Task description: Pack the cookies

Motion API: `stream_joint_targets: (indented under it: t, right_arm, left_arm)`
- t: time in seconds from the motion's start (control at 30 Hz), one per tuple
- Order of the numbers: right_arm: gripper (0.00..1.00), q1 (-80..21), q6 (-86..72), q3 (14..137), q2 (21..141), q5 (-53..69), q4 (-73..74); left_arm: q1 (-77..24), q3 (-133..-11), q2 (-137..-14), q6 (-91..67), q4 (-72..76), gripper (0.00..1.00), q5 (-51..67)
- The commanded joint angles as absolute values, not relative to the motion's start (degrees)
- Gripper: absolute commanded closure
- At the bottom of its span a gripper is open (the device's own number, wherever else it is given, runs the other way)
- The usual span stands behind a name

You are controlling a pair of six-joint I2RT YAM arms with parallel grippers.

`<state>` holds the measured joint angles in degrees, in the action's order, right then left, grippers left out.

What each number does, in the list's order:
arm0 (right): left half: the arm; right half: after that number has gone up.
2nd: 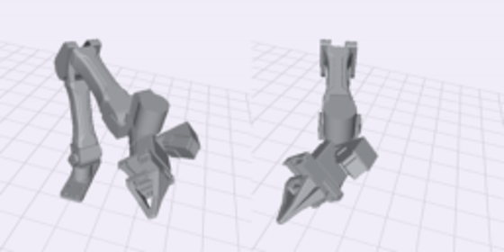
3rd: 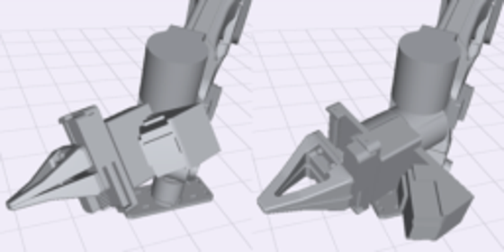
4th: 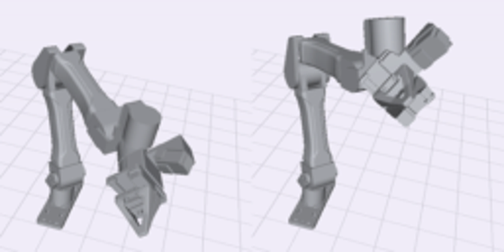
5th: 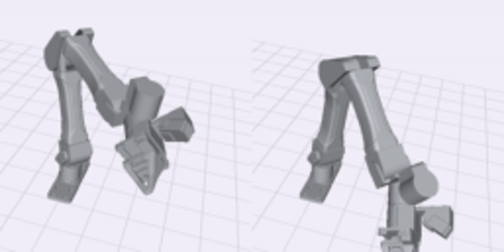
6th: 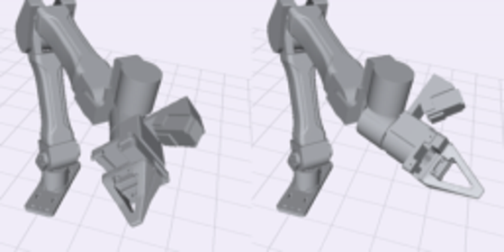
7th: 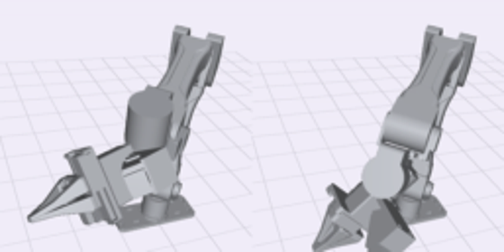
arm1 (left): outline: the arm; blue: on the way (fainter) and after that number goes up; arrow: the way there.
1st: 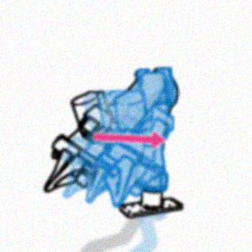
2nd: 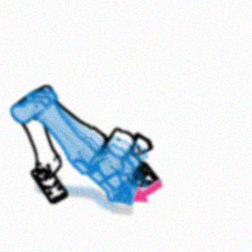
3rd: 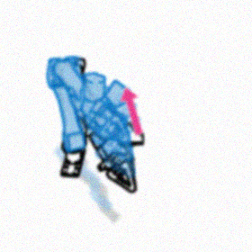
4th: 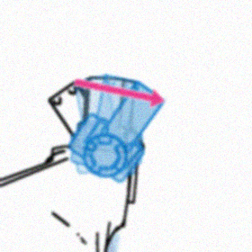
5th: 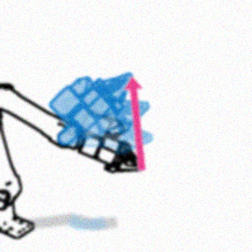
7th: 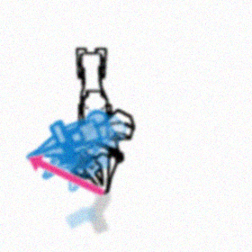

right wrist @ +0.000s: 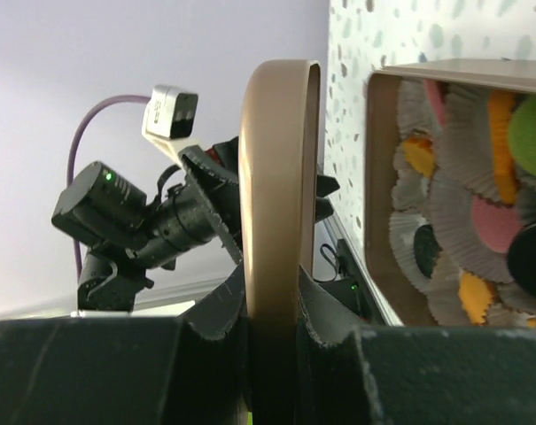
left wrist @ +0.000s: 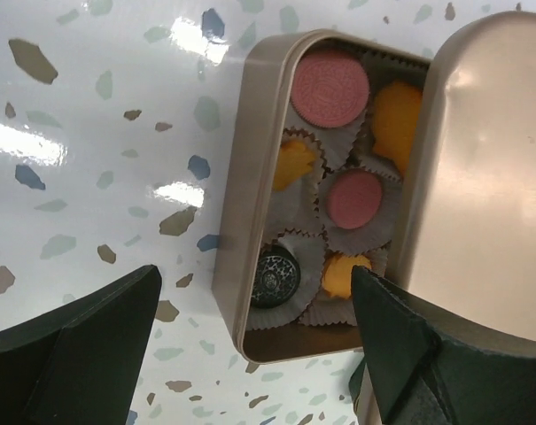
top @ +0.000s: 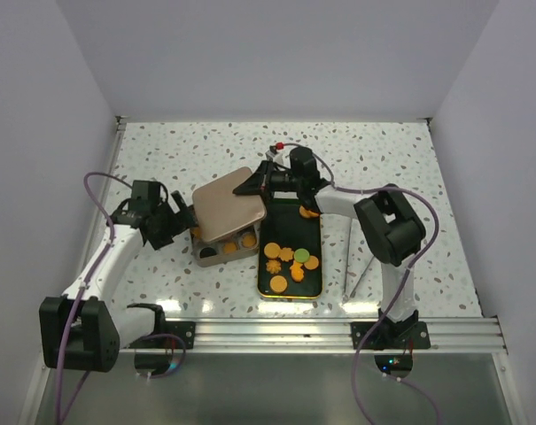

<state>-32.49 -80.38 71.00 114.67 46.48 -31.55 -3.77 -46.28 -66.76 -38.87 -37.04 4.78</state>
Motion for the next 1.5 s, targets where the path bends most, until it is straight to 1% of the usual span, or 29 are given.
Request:
stream_joint_targets:
  t: [0.0,0.13,0.33,0.43,0.47,0.63,0.83,1.1,1.13,1.23,1.27,1.3,1.33,1.4,1.43,1.47]
  right_arm:
    - [1.0,-34.45,-82.35,71.02,116.45,47.81,-38.76]
    - [1.0,-34.72,-83.84,69.79,118.91,47.46,-42.53]
    - [1.0,-34.98,-83.76,70.84,121.46,47.02,-43.59]
    - [1.0,-35.16,-84.2,70.67,122.34,46.5,-45.17]
    - [1.0,-35.24,-84.46,70.49,122.52,46.32,-45.78]
    - [1.0,-35.42,-87.36,68.21,124.1,44.83,-51.67]
    - [1.0,-35.42,-88.06,65.75,125.42,43.33,-55.01]
    - [1.0,-35.51,-88.07,63.72,125.77,43.5,-55.81]
    - [0.99,-35.51,-87.89,63.46,125.68,43.68,-55.72]
    - [0.83,-35.42,-86.49,62.23,124.81,44.03,-53.97]
    - [0.67,-35.51,-85.88,61.97,124.54,44.03,-53.01]
    - [0.62,-35.51,-84.04,61.61,123.76,44.12,-50.47]
    - [0.54,-35.51,-83.24,61.61,123.32,44.38,-49.14]
    - [0.47,-35.51,-80.25,61.61,122.26,44.47,-44.51]
    - [0.41,-35.51,-79.11,61.7,121.82,44.47,-42.56]
    - [0.39,-35.51,-76.4,61.87,121.47,44.47,-40.19]
  left_arm:
    - [-3.78,-42.82,-63.29,-43.76,-29.28,0.06,10.9]
    - [-3.78,-42.19,-58.73,-44.73,-30.06,0.07,9.06]
    - [-3.78,-43.42,-56.43,-45.17,-35.16,0.1,3.7]
    - [-3.78,-42.45,-54.15,-46.05,-34.11,0.1,3.16]
    - [-3.78,-41.41,-53.97,-46.32,-33.23,0.1,4.56]
    - [-3.78,-37.8,-56.16,-47.2,-29.71,0.12,8.34]
    - [-3.78,-34.63,-58.44,-47.29,-26.37,0.16,10.1]
    - [-3.78,-33.57,-62.22,-46.58,-23.03,0.2,11.16]
    - [-3.78,-33.49,-62.4,-46.5,-22.94,0.2,11.16]
    - [-3.78,-33.14,-62.84,-46.41,-22.5,0.21,10.9]
    - [-3.78,-33.05,-62.84,-46.49,-22.24,0.21,10.9]
    - [-3.78,-32.79,-62.93,-46.49,-22.32,0.21,10.81]
    - [-3.78,-32.7,-62.93,-46.58,-22.06,0.21,10.81]
    - [-3.78,-32.26,-63.02,-46.67,-21.8,0.21,10.72]
    - [-3.78,-32.26,-63.02,-46.67,-21.8,0.21,10.72]
    - [-3.78,-32.17,-62.93,-46.67,-21.71,0.21,10.72]
